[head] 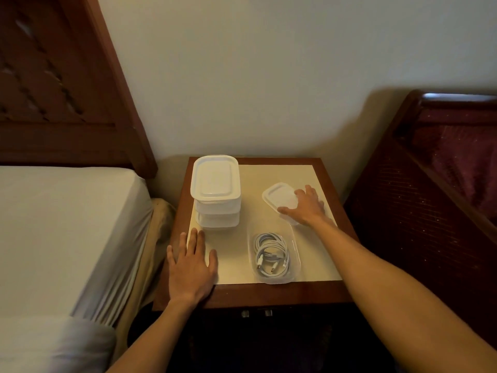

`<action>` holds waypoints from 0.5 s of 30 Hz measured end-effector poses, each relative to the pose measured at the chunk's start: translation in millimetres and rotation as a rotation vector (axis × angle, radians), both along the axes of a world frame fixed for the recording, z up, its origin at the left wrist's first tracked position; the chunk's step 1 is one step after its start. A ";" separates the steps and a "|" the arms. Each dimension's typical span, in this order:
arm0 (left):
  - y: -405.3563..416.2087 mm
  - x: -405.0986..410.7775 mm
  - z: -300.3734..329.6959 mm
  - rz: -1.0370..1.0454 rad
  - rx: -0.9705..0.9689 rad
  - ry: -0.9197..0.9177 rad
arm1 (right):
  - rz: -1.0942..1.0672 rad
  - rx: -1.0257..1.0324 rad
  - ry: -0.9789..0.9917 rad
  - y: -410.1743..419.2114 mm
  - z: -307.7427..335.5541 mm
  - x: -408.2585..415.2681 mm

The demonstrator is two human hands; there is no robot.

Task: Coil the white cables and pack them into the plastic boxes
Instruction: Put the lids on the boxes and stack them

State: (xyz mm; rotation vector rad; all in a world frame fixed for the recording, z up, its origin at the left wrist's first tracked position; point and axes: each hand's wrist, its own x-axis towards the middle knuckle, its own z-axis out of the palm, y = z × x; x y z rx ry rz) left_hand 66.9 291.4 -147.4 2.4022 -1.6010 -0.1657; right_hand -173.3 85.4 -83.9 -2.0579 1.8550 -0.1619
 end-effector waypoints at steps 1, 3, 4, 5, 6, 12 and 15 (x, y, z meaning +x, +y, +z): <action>-0.3 0.2 -0.1 0.002 0.004 0.000 | 0.020 0.024 0.014 -1.5 -1.5 -3.0; -1.1 0.9 0.4 0.001 0.005 0.001 | 0.022 0.019 -0.027 -3.1 -2.9 -7.6; -1.6 0.9 0.5 0.000 0.004 0.003 | 0.015 0.003 -0.041 -3.5 -2.4 -8.9; -1.9 0.9 0.8 0.000 0.003 0.005 | 0.005 -0.009 -0.041 -3.9 -1.7 -10.0; -1.6 0.7 0.7 0.001 0.004 0.008 | -0.004 -0.017 -0.038 -4.7 -2.0 -11.4; 0.7 -0.3 1.7 0.002 0.002 0.021 | -0.302 0.126 -0.788 9.2 26.0 -20.7; 0.1 0.6 1.3 0.000 0.001 0.032 | -0.270 0.457 -1.415 34.2 53.3 -33.6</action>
